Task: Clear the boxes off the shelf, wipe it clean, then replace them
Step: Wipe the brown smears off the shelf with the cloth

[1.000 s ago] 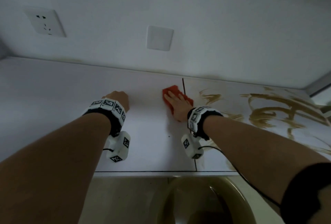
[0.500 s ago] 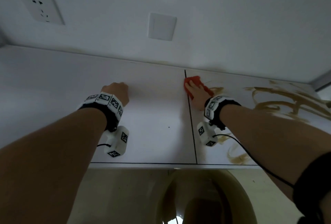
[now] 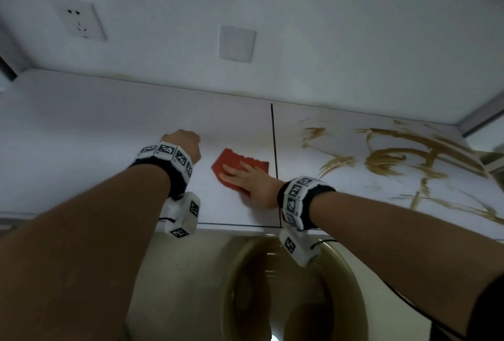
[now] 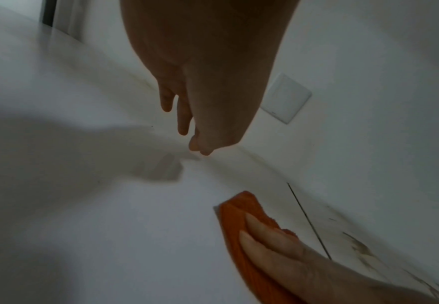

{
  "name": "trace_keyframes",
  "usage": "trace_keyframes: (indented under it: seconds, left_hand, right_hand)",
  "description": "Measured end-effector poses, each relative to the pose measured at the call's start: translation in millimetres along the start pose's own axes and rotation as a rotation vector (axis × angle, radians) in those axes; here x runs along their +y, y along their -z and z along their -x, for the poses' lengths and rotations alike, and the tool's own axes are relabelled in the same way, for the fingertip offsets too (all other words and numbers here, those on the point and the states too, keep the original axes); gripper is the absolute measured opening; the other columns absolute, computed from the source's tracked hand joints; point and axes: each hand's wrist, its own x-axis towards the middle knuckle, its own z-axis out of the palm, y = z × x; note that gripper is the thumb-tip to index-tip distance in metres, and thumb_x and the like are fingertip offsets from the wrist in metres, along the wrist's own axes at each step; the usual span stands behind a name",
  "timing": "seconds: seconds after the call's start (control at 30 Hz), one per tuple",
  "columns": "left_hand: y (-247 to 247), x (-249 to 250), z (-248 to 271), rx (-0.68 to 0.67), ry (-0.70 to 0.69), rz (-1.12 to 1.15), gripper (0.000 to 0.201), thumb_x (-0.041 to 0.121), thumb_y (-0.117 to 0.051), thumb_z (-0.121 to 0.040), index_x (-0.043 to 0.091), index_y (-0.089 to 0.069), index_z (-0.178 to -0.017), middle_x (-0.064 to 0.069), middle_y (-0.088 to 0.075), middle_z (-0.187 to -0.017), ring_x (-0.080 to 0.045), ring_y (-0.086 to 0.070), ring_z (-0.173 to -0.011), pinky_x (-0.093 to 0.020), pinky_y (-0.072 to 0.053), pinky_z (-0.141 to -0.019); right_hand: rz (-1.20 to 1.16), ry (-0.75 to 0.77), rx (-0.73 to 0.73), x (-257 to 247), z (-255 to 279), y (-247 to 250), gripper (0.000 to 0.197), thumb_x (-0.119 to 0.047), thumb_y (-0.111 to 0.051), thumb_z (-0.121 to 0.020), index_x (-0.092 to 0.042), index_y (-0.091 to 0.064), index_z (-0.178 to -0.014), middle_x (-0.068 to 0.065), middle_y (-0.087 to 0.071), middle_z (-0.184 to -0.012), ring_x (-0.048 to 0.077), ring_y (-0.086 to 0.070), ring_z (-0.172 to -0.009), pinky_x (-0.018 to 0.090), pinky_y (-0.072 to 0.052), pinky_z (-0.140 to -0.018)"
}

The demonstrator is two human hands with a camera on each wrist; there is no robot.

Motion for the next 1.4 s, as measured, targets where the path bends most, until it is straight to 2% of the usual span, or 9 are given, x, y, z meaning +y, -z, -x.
trace_keyframes:
  seconds: [0.2, 0.5, 0.7, 0.9, 1.0, 1.07, 1.13, 1.3, 1.4]
  left_hand:
    - [-13, 20, 24, -0.04, -0.036, 0.0, 0.042, 0.011, -0.043, -0.09, 0.014, -0.053, -0.131, -0.009, -0.056, -0.132, -0.028, -0.055, -0.119, -0.04, -0.044, -0.103]
    - [-28, 17, 19, -0.064, 0.023, 0.076, 0.041, 0.009, -0.043, -0.09, 0.016, -0.058, -0.127, -0.007, -0.057, -0.131, -0.027, -0.056, -0.117, -0.034, -0.048, -0.097]
    - [-19, 22, 18, -0.033, 0.064, 0.124, 0.032, 0.01, -0.046, -0.089, 0.012, -0.068, -0.113, -0.009, -0.066, -0.116, -0.028, -0.063, -0.102, -0.032, -0.051, -0.084]
    - [-16, 25, 43, -0.079, -0.008, 0.084, 0.047, 0.009, -0.038, -0.093, 0.017, -0.045, -0.139, -0.004, -0.039, -0.149, -0.023, -0.041, -0.134, -0.037, -0.034, -0.112]
    - [10, 28, 60, -0.002, -0.027, 0.264, 0.054, 0.007, -0.04, -0.093, 0.021, -0.037, -0.145, 0.002, -0.018, -0.158, -0.02, -0.027, -0.143, -0.032, -0.024, -0.117]
    - [33, 29, 74, 0.049, -0.049, 0.374, 0.056, 0.004, -0.041, -0.092, 0.02, -0.036, -0.146, 0.0, -0.015, -0.159, -0.02, -0.025, -0.144, -0.028, -0.02, -0.117]
    - [58, 30, 91, 0.073, -0.039, 0.49, 0.057, 0.004, -0.043, -0.092, 0.021, -0.035, -0.146, -0.001, -0.017, -0.158, -0.02, -0.028, -0.142, -0.026, -0.022, -0.115]
    - [107, 42, 145, 0.03, -0.112, 0.88, 0.058, 0.003, -0.053, -0.091, 0.018, -0.038, -0.145, -0.002, -0.038, -0.149, -0.018, -0.036, -0.137, -0.028, -0.031, -0.108]
    - [121, 54, 174, -0.056, -0.17, 1.121, 0.04, 0.006, -0.058, -0.09, 0.015, -0.055, -0.129, -0.004, -0.062, -0.124, -0.017, -0.056, -0.114, -0.027, -0.041, -0.093]
  right_hand:
    - [-0.086, -0.206, 0.102, 41, 34, -6, 0.071, -0.006, -0.039, -0.094, -0.029, -0.003, -0.151, -0.004, 0.007, -0.159, 0.031, 0.005, -0.146, 0.051, -0.001, -0.118]
    - [-0.149, -0.537, 0.114, 83, -8, 23, 0.07, -0.003, -0.033, -0.094, -0.024, 0.002, -0.151, -0.002, 0.011, -0.159, 0.038, -0.001, -0.145, 0.047, -0.004, -0.117]
    - [-0.302, -0.504, 0.371, 88, 5, 25, 0.055, -0.018, -0.046, -0.096, -0.015, -0.027, -0.147, 0.011, -0.026, -0.153, 0.028, -0.03, -0.138, 0.033, -0.023, -0.114]
    - [-0.643, -0.412, 0.303, 51, 32, 34, 0.057, 0.003, -0.061, -0.081, -0.009, -0.048, -0.135, 0.011, -0.055, -0.132, 0.025, -0.052, -0.121, 0.02, -0.038, -0.094]
    - [-0.997, -0.33, 0.341, 28, 53, 42, 0.048, 0.013, -0.052, -0.084, -0.004, -0.054, -0.129, 0.018, -0.059, -0.126, 0.028, -0.059, -0.108, 0.034, -0.047, -0.098]
    - [-1.287, -0.251, 0.378, 10, 73, 54, 0.044, 0.017, -0.041, -0.088, 0.0, -0.054, -0.126, 0.021, -0.063, -0.108, 0.026, -0.062, -0.086, 0.038, -0.054, -0.081]
    - [-1.503, -0.153, 0.365, -5, 96, 70, 0.037, 0.014, -0.038, -0.091, 0.0, -0.055, -0.121, 0.024, -0.062, -0.098, 0.027, -0.06, -0.076, 0.037, -0.053, -0.071]
    - [-1.663, 0.004, 0.386, -39, 143, 107, 0.021, 0.005, -0.042, -0.095, -0.004, -0.06, -0.101, 0.03, -0.062, -0.098, 0.036, -0.062, -0.08, 0.046, -0.053, -0.077]
    - [-1.721, 0.072, 0.368, -51, 163, 118, 0.022, 0.003, -0.041, -0.095, -0.007, -0.06, -0.102, 0.031, -0.06, -0.102, 0.038, -0.061, -0.081, 0.047, -0.055, -0.075]
